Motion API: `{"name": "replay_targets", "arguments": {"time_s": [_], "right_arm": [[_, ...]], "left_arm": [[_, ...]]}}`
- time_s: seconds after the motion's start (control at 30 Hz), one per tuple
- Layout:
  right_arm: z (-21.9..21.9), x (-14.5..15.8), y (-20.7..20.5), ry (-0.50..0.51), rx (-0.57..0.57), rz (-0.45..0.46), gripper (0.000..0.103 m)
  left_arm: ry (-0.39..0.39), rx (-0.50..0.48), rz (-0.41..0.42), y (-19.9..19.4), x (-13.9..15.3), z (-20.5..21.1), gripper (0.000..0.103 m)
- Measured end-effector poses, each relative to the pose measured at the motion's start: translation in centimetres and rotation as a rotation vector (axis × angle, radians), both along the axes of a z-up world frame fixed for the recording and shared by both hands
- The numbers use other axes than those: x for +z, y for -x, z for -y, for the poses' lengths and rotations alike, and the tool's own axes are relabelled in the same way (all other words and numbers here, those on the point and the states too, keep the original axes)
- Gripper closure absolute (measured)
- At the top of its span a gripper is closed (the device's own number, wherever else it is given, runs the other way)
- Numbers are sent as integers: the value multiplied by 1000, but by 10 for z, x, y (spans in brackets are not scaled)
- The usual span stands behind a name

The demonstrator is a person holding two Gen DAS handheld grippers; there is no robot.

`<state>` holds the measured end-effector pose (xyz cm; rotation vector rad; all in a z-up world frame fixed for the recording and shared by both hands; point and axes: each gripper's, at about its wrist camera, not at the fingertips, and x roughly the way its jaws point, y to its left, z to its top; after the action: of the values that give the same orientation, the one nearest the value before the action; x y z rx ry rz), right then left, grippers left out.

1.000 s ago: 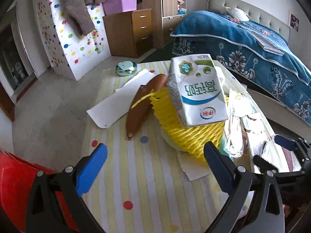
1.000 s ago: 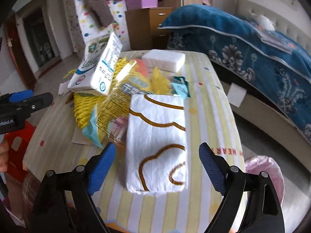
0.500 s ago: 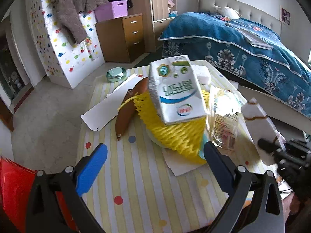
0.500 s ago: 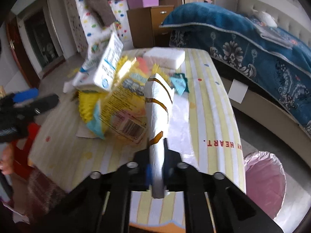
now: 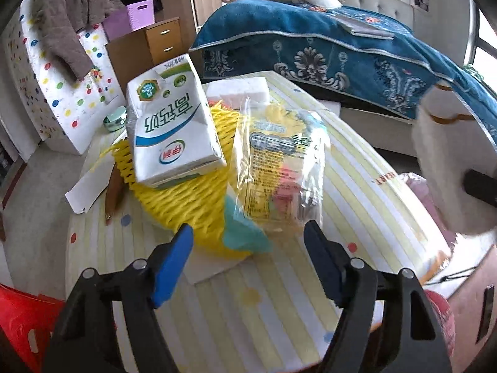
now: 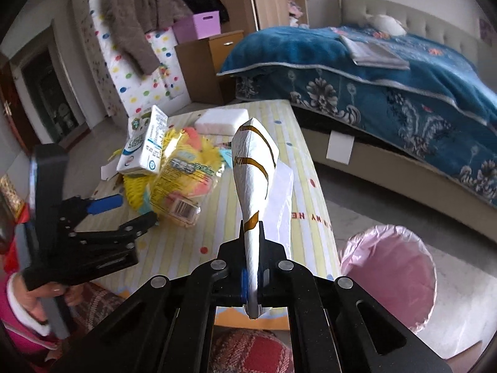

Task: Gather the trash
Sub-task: 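Grasp the clear plastic bag with the left gripper while the right gripper holds the cone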

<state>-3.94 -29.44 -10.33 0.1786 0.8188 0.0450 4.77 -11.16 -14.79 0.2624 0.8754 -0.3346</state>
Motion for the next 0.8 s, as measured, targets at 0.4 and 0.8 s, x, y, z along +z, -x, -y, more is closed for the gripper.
{"name": "replay_targets", "arguments": {"time_s": [0.4,0.8], "right_arm": [[11,-13,0,-60,16,-20,97],[17,6,26,-55,-36,44,97]], "left_arm": [[59,-1,-37,-17,-10,6,57],[159,-80,66,37,36,10,97]]}}
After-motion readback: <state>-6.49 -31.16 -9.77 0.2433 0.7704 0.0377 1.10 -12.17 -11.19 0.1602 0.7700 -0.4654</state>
